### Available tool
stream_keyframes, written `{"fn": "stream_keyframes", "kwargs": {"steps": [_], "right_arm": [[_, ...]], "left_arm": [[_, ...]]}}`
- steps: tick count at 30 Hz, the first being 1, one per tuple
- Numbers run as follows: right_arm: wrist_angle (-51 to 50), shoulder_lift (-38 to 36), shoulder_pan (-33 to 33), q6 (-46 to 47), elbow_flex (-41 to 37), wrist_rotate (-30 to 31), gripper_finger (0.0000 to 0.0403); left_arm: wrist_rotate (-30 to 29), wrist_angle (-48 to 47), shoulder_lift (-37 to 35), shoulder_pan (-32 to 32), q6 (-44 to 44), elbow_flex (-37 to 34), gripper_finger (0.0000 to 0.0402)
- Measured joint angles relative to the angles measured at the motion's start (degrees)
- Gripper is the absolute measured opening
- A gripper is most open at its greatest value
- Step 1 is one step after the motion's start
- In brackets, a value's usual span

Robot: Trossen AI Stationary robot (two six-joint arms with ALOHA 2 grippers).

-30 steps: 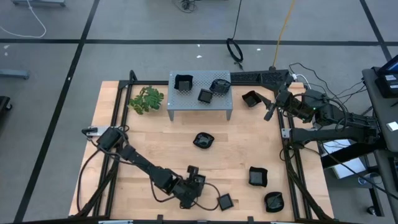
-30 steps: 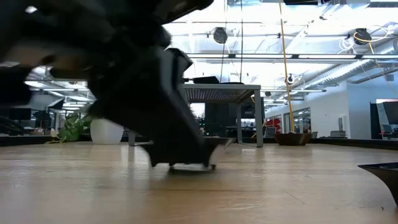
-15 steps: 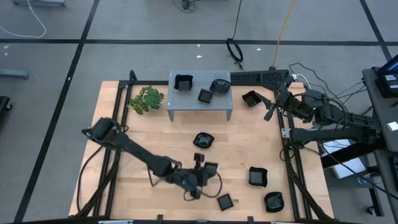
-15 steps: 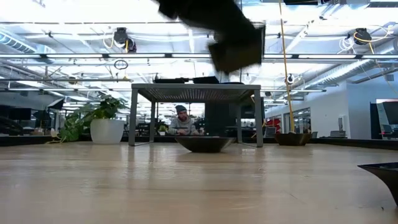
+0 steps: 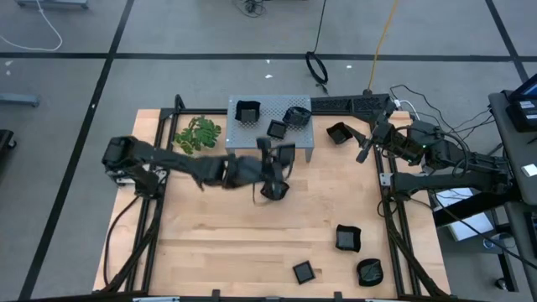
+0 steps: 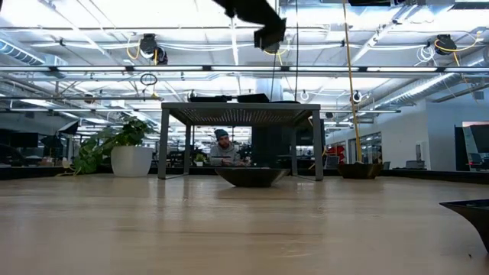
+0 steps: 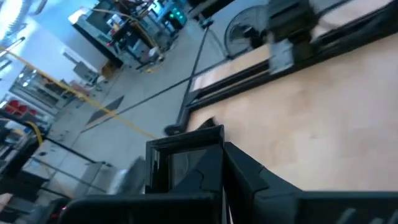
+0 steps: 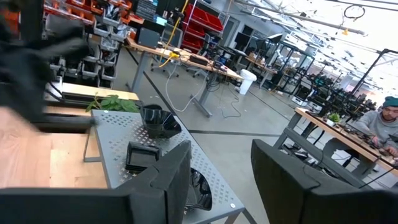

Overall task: Pick & Place Mini shaped plates
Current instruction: Stack the black square plate on top of the black square plate on the shelf

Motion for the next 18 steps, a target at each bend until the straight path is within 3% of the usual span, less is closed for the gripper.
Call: {"fn": "stream_keyframes", "kwargs": {"steps": [5, 9, 18], "right_arm": [[0.0, 0.0, 0.0, 0.0, 0.0, 0.0, 0.0155], [0.0, 0.0, 0.0, 0.0, 0.0, 0.0, 0.0155], [0.0, 0.0, 0.0, 0.0, 0.0, 0.0, 0.0155]], "left_arm": [[6.8, -2.7, 0.0, 8.0, 3.6, 0.0, 0.0020], [12.4, -7.9, 0.0, 13.6, 3.8, 0.0, 0.0008], [22.7, -12.0, 0.0, 19.0, 9.6, 0.0, 0.0013]]}}
